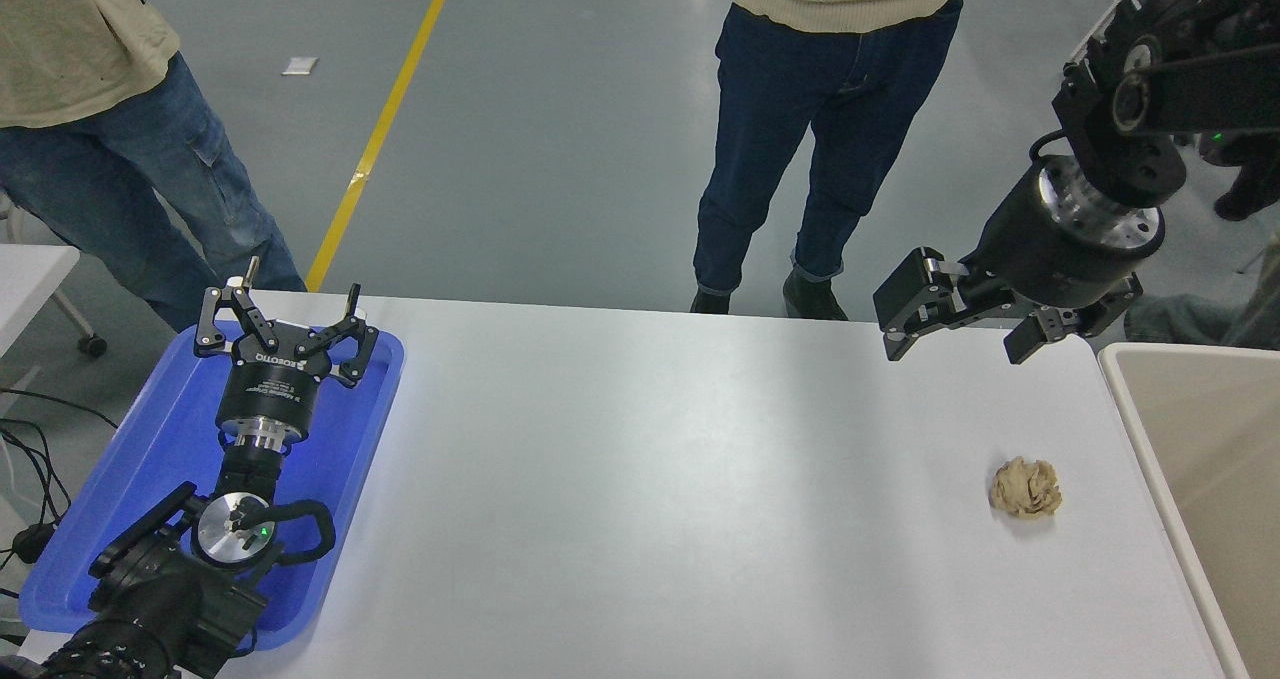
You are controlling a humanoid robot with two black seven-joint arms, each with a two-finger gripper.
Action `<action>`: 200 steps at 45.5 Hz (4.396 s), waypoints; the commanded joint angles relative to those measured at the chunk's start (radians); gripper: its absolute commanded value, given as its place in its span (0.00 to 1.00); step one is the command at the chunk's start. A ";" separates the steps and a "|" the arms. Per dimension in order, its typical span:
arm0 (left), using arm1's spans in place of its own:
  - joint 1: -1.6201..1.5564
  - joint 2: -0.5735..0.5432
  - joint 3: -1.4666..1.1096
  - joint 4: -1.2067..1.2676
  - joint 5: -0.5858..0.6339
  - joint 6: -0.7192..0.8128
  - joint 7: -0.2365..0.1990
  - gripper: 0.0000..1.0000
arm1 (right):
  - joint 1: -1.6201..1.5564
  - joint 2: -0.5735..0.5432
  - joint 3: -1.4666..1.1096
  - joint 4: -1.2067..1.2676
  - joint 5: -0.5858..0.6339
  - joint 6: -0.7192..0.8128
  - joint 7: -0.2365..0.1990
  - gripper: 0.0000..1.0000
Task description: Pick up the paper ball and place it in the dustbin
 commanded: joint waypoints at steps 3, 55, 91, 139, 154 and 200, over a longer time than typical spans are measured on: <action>0.000 -0.003 0.004 0.000 0.002 0.000 0.003 1.00 | 0.018 -0.002 0.003 0.003 0.000 0.007 0.000 1.00; 0.000 -0.005 0.004 0.000 0.002 0.000 0.005 1.00 | -0.692 -0.416 0.436 -0.476 -0.703 -0.115 0.005 1.00; -0.002 -0.005 0.002 0.000 0.001 -0.002 0.005 1.00 | -1.220 -0.324 0.621 -0.838 -0.810 -0.398 0.008 1.00; 0.000 -0.005 0.002 -0.002 0.002 -0.002 0.005 1.00 | -1.373 -0.287 0.720 -0.853 -0.819 -0.542 -0.003 0.98; 0.000 -0.005 0.002 0.000 0.001 -0.002 0.005 1.00 | -1.396 -0.274 0.723 -0.872 -0.837 -0.559 -0.015 0.53; -0.002 -0.005 0.004 -0.002 0.002 -0.002 0.006 1.00 | -1.057 -0.548 0.668 -0.551 -0.868 -0.369 -0.011 0.00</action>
